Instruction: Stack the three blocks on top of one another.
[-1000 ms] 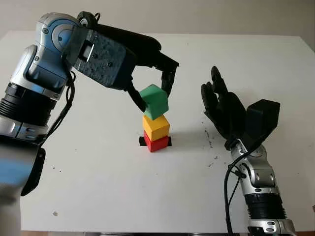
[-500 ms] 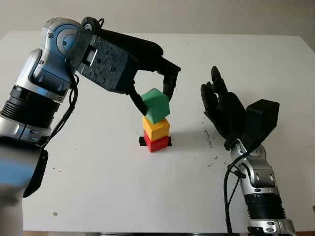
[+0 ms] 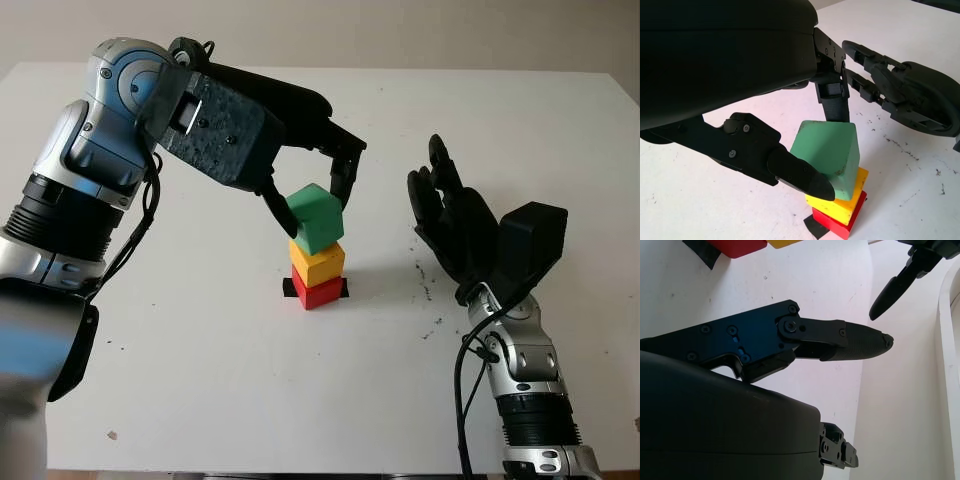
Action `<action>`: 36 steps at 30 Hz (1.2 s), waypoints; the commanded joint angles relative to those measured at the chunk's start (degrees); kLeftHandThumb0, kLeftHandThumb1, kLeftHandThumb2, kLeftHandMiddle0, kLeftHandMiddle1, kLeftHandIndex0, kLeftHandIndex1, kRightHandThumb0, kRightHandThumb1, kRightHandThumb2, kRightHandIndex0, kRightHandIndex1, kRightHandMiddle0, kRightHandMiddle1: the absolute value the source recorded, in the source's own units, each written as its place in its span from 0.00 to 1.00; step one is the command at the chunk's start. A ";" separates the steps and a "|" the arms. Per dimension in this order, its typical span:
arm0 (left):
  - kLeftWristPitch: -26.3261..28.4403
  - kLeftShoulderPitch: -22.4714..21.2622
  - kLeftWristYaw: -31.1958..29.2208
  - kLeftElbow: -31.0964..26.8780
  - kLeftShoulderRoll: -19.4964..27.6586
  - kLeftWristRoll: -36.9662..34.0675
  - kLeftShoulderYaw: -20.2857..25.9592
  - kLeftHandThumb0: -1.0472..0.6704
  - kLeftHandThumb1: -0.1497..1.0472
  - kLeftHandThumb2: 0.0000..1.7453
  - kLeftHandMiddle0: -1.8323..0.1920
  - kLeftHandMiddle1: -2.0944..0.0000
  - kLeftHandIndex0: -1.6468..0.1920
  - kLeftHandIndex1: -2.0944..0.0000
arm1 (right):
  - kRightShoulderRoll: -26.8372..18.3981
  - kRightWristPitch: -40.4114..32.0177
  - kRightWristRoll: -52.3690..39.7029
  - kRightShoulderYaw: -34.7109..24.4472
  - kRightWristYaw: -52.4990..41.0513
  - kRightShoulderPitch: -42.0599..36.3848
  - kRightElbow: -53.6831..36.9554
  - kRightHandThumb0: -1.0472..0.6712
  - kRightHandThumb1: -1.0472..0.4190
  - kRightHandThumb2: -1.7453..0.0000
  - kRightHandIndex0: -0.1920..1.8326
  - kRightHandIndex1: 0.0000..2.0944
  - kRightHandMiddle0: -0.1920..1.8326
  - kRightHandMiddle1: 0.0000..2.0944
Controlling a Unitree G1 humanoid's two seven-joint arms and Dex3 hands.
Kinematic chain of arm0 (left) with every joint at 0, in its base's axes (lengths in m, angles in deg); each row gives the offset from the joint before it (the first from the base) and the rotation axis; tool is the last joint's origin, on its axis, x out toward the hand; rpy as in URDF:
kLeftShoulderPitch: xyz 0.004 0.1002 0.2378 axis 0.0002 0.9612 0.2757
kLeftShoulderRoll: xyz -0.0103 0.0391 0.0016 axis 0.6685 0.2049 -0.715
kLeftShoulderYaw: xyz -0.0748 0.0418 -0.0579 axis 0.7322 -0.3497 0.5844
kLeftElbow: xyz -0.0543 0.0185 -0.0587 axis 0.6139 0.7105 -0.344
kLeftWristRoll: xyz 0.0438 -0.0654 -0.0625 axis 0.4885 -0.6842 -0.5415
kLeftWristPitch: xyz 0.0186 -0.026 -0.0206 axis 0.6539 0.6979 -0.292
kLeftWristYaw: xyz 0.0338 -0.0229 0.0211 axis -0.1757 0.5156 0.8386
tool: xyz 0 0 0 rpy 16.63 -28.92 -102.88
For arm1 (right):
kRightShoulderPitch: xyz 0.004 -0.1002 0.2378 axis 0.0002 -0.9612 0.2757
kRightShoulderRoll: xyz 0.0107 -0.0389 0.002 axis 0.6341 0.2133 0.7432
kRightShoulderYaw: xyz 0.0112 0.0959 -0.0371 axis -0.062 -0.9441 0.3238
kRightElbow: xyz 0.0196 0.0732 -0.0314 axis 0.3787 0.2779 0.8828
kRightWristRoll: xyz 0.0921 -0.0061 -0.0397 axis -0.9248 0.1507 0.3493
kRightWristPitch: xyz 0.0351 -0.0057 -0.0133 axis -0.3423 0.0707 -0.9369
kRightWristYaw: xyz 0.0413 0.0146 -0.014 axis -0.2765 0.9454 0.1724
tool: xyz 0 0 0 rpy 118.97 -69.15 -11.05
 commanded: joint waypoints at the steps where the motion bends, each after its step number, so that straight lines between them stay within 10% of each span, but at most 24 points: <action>1: -0.08 -0.60 -0.33 -0.58 0.16 -0.02 -0.21 0.38 1.00 0.05 0.81 0.98 0.74 0.27 | 0.25 0.39 -0.55 -0.43 -0.30 0.01 -0.78 0.18 0.00 0.72 0.00 0.00 0.00 0.00; 28: -0.60 1.20 -0.52 -1.92 0.54 1.29 -0.58 0.36 1.00 0.04 0.81 0.98 0.73 0.33 | 0.10 0.03 -0.46 -0.34 -0.36 -0.24 -0.79 0.17 0.00 0.73 0.00 0.00 0.00 0.00; 36: 0.78 0.94 -1.83 -2.21 0.22 0.95 -0.80 0.26 0.99 0.03 0.86 0.98 0.78 0.53 | -0.02 -0.44 0.20 -0.11 -0.05 -0.23 -1.14 0.17 0.00 0.72 0.00 0.00 0.00 0.00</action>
